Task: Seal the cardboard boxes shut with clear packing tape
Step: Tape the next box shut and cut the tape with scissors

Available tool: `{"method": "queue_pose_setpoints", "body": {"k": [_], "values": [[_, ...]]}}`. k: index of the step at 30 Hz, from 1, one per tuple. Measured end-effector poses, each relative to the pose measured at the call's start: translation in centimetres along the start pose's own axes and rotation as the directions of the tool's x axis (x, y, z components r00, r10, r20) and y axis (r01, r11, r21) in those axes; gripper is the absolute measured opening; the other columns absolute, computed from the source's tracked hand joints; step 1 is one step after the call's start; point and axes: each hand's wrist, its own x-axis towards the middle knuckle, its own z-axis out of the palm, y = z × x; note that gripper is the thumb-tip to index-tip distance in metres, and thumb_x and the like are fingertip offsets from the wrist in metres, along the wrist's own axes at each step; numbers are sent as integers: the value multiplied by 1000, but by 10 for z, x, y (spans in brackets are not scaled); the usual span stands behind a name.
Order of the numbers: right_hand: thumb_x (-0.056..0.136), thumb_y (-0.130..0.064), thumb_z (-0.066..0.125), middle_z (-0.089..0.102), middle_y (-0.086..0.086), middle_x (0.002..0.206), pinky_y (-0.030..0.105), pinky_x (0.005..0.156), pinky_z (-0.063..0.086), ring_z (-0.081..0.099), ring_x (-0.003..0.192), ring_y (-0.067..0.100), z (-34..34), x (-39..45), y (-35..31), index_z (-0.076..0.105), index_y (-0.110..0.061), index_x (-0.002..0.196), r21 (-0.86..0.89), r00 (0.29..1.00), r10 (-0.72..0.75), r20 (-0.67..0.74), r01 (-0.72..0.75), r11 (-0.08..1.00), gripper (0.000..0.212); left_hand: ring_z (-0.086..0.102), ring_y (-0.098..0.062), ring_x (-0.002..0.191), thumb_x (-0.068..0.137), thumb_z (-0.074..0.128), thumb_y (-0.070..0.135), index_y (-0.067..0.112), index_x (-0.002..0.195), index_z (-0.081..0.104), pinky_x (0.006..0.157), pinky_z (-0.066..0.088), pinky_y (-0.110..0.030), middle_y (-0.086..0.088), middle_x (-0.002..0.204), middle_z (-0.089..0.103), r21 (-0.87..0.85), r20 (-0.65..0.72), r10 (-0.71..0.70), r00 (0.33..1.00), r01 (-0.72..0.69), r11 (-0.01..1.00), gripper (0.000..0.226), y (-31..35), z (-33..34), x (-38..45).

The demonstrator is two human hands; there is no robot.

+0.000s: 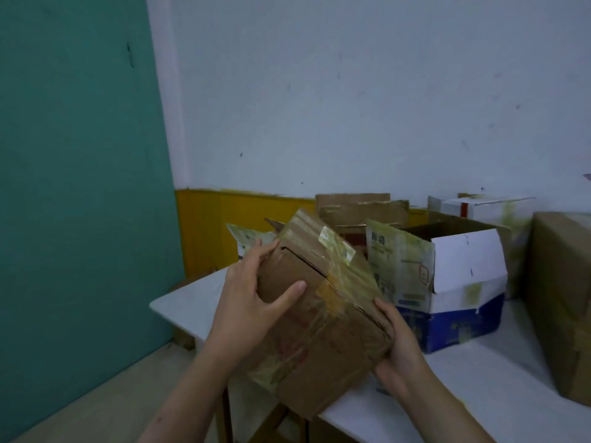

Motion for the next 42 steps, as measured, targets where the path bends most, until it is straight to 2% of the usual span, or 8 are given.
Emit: {"method": "queue_pose_setpoints", "body": {"k": [4,8,15,20,23,31,37,42], "values": [[96,-26,56,71,21,112,44,80,53,70,96,34,-2,11,1,65,-7,121,-35,1000,7,-20,-8,999,33,43,21,118,78,73,57,62,119,44,100,46,-20,59,126,28,-108,31,-1,1000,4,994,51,-11,-1,16],[95,-30,58,70,22,116,45,83,52,67,103,36,-3,12,2,64,-9,124,-57,997,10,-73,-15,998,37,49,-6,127,82,72,55,57,128,42,101,48,-34,31,138,46,-76,3,33,999,-33,997,54,-15,6,17],[101,-36,50,74,11,109,38,75,54,73,91,23,23,5,-4,66,-15,120,-235,997,-70,21,73,969,33,61,6,105,93,67,35,40,124,44,74,50,-7,13,124,60,-235,-50,-149,988,133,963,39,-31,4,12],[75,-86,46,18,-18,159,37,116,32,27,146,12,20,7,-6,1,-49,155,-824,910,-138,391,413,388,98,51,-19,125,80,51,65,26,139,33,91,49,-29,-1,143,45,-401,-57,-453,890,396,827,73,-64,7,-3],[72,-82,60,1,-22,163,45,116,36,20,150,10,4,15,3,14,-62,144,-828,841,-161,516,538,157,88,35,-14,139,79,53,62,35,138,30,110,35,-32,7,147,32,-353,-130,-391,911,326,877,69,-70,7,-2],[73,-84,54,13,-13,164,46,112,41,29,147,14,-6,26,13,26,-59,137,-818,802,-254,541,572,62,74,58,-8,112,86,51,59,41,124,47,75,52,-21,9,131,52,-407,-41,-350,936,305,861,42,-80,5,-8],[75,-81,55,25,-7,161,43,110,44,38,141,13,-8,28,12,27,-61,135,-805,807,-238,540,578,135,70,56,-19,128,48,66,95,42,145,40,104,50,-45,10,141,56,-449,110,-473,874,468,761,114,-95,0,-26],[87,-58,60,51,-15,139,33,98,53,57,119,0,-4,13,-18,33,-52,136,-758,805,-219,552,593,271,56,64,-13,106,51,74,85,34,137,54,94,54,-47,12,119,66,-363,23,-441,897,418,833,103,-53,2,-26]]}}
